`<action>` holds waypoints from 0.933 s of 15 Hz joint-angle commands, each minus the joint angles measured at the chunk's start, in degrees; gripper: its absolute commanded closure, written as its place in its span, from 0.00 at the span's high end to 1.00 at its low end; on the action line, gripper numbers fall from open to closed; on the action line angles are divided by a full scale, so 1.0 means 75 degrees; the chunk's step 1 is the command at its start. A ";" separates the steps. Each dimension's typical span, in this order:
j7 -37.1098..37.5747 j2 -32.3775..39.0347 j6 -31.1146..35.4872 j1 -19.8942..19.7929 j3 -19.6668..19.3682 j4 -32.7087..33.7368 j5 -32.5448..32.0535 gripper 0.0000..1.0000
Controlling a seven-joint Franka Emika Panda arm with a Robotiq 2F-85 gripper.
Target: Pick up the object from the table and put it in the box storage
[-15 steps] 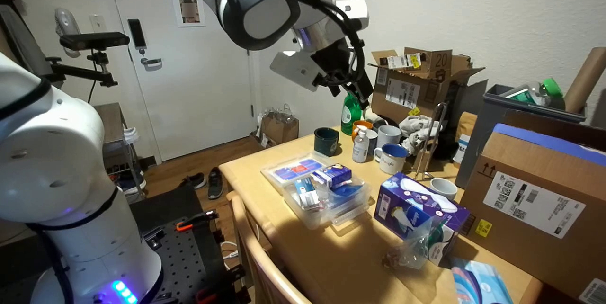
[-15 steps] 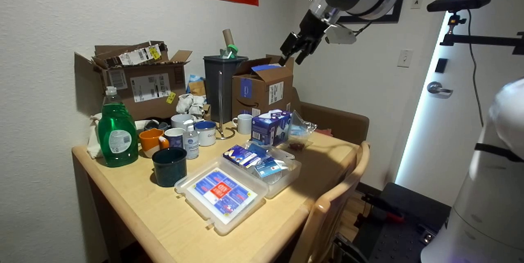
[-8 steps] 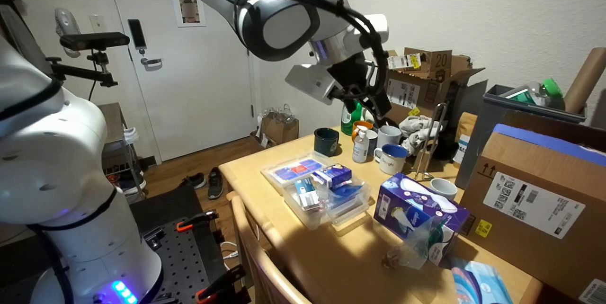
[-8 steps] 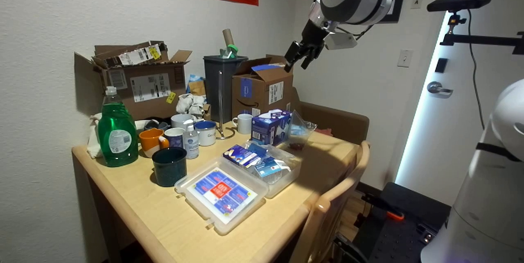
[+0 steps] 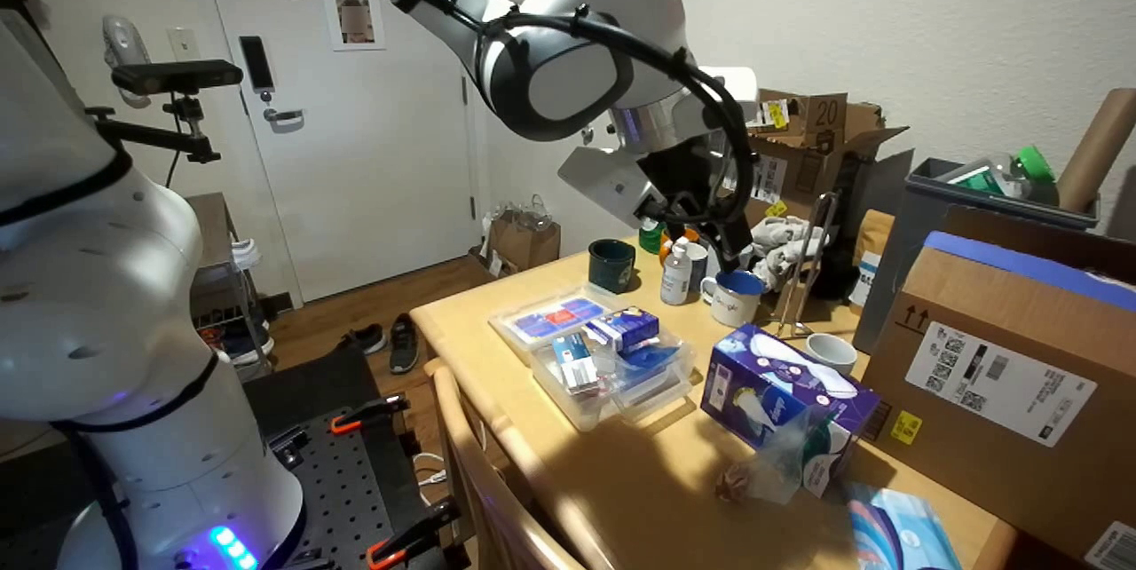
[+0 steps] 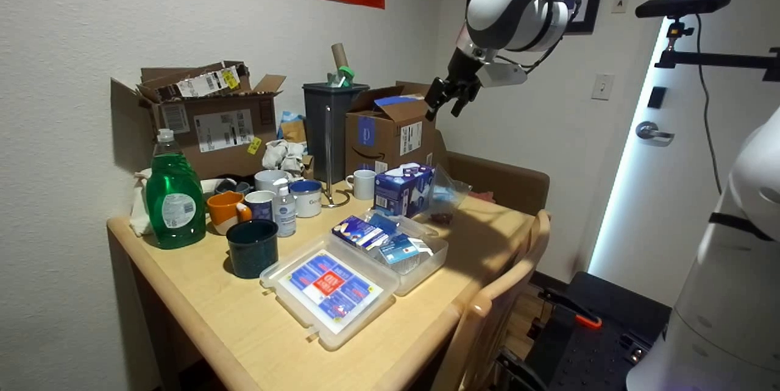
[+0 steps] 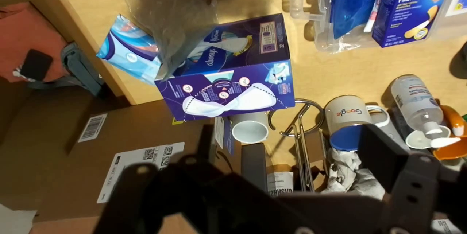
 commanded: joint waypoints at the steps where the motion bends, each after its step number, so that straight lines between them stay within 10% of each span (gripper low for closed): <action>1: 0.0015 -0.0004 -0.0014 -0.0041 0.0048 0.0008 0.0000 1.00; 14: -0.0123 0.1223 0.0138 -0.0375 -0.0080 0.1255 -0.0392 1.00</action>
